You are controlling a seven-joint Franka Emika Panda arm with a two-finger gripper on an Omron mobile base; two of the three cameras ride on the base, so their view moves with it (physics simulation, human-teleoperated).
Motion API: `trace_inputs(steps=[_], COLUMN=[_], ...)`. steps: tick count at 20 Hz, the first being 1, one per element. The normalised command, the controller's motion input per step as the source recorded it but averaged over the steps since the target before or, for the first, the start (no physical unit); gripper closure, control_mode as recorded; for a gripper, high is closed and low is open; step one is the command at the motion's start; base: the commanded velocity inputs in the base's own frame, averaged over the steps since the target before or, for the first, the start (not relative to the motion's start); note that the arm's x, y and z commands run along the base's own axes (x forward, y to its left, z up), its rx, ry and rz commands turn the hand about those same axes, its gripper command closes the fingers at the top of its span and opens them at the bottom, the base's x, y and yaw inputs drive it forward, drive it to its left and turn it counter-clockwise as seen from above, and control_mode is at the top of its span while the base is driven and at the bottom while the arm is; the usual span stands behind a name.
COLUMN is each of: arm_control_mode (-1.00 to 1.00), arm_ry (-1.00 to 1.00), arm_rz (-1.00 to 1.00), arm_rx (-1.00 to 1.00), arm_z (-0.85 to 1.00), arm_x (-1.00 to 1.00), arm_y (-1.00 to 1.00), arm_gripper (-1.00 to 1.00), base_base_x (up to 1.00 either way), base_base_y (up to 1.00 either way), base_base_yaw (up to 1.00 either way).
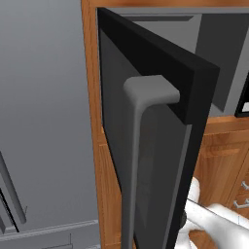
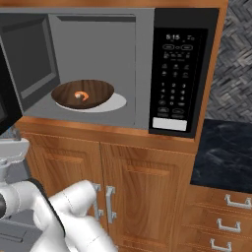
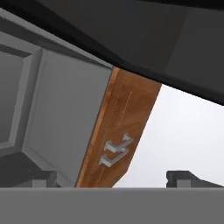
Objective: Remove the pear from the bowl and place it on the small plate. Then place the bowl with only the shrimp in the microwave, close the door, and press the start button to microwave the shrimp.
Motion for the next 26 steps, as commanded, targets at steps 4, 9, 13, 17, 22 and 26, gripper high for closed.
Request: trace_inputs(steps=[4, 9, 13, 17, 22, 26], arm_control_mode=[-1.0, -1.0, -1.0, -1.0, -1.0, -1.0], arm_ry=[0.2, 0.22, 0.22, 0.25, 0.42, 0.4], arm_rz=[0.15, 0.12, 0.12, 0.07, 0.0, 0.0], arm_rx=[0.0, 0.0, 0.0, 0.0, 0.0, -0.03], arm_z=[-1.0, -1.0, -1.0, -1.0, -1.0, -1.0], arm_x=[0.22, 0.39, 0.5, 0.63, 0.56, 0.21], arm_y=[0.33, 0.31, 0.35, 0.14, 0.01, 0.01], arm_gripper=[-1.0, -1.0, -1.0, -1.0, -1.0, -1.0], base_base_x=[0.0, 0.0, 0.0, 0.0, 0.0, 0.0], base_base_y=[0.0, 0.0, 0.0, 0.0, 0.0, 0.0], base_base_yaw=[0.0, 0.0, 0.0, 0.0, 0.0, 0.0])
